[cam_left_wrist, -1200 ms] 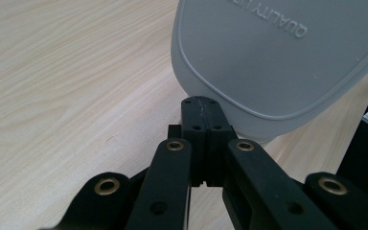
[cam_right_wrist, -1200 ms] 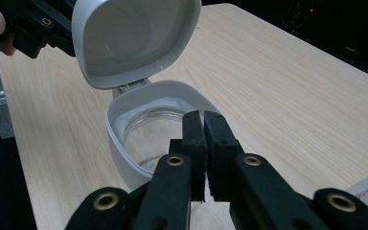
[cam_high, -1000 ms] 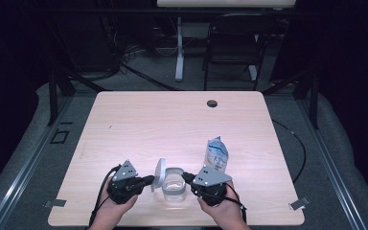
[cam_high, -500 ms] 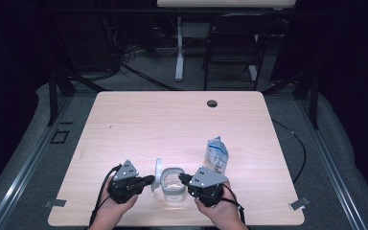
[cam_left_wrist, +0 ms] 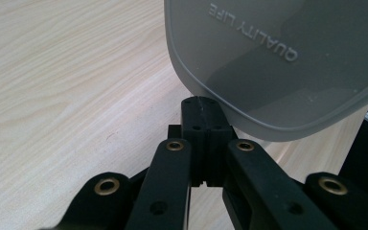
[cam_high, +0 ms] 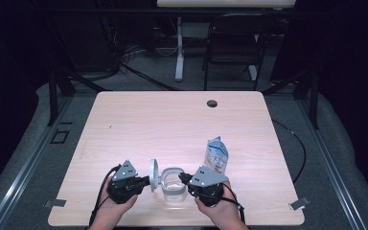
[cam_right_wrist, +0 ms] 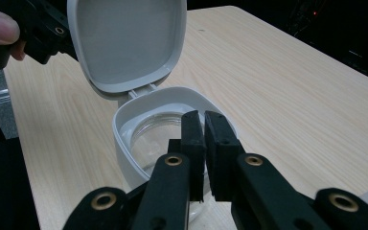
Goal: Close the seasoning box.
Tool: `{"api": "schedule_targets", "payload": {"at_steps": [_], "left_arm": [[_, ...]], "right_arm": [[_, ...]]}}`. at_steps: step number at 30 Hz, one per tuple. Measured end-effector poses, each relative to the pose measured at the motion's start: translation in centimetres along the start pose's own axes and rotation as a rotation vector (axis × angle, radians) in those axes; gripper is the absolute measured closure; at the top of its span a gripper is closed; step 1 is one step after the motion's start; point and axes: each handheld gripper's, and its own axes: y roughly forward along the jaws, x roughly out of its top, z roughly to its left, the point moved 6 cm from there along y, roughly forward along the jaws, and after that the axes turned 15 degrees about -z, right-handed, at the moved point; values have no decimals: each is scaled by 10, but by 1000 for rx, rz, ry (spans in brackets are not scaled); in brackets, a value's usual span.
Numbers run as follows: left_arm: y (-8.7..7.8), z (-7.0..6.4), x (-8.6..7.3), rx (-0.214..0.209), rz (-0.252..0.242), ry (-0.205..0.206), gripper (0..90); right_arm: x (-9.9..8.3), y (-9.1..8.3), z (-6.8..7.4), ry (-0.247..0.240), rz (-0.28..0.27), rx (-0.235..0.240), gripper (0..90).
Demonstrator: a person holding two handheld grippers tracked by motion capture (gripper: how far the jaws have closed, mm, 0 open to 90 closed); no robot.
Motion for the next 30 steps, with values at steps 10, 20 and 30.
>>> {"api": "schedule_targets", "payload": {"at_steps": [10, 20, 30], "left_arm": [[-5, 5, 1, 21, -21, -10, 889], [-7, 12, -1, 39, -51, -40, 785], [-8, 18, -9, 70, -77, -63, 651]], "right_arm": [[-1, -2, -2, 5, -1, -11, 843], [-4, -7, -8, 19, -6, -30, 762], [-9, -17, -17, 30, -5, -75, 653]]}}
